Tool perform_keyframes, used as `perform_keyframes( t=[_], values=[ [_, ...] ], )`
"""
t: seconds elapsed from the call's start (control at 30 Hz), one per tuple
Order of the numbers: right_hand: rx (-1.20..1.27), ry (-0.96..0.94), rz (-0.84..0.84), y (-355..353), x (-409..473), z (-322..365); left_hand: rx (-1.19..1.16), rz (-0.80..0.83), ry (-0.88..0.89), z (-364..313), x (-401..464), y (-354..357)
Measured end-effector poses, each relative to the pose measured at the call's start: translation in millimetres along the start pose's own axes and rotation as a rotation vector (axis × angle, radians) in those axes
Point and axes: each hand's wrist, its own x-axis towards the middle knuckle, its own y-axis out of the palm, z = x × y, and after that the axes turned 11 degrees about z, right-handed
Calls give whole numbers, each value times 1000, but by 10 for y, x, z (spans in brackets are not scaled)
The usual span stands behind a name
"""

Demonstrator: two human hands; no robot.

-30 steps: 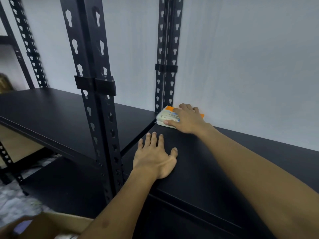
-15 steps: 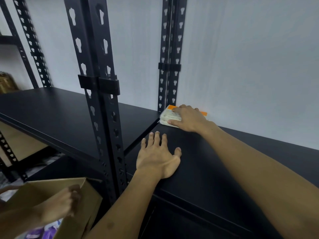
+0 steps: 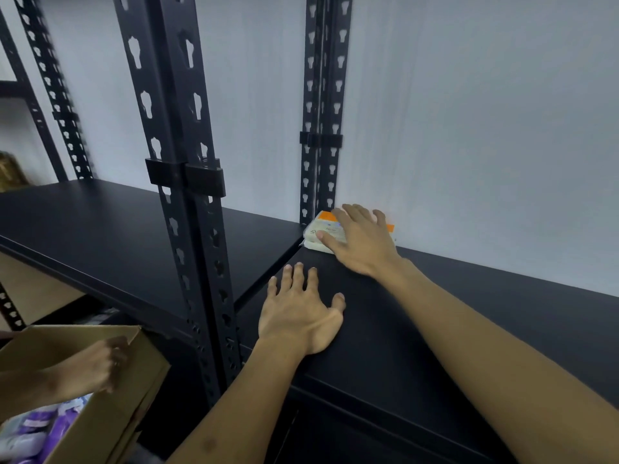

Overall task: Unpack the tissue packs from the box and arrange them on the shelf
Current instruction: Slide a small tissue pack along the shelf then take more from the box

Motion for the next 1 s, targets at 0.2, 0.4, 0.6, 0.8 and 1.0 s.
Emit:
perform_keyframes(
  t=[0.2,0.4,0.6,0.8,1.0],
  values=[
    [333,264,-60,-114,-759,-406,-23,-3,2,-6,-15,-18],
    [124,523,285,-335,-1666,-875,-54,-20,4,1,-35,-34],
    [142,611,250,-603,-2422,-775,-60,-52,27,0,-91,-46],
    [97,566,183,-742,-2972,-457,-39,-110,32,-39,-307,-87],
    [113,517,287,-792,-3356,-268,-41,-101,26,-55,-665,3]
  ],
)
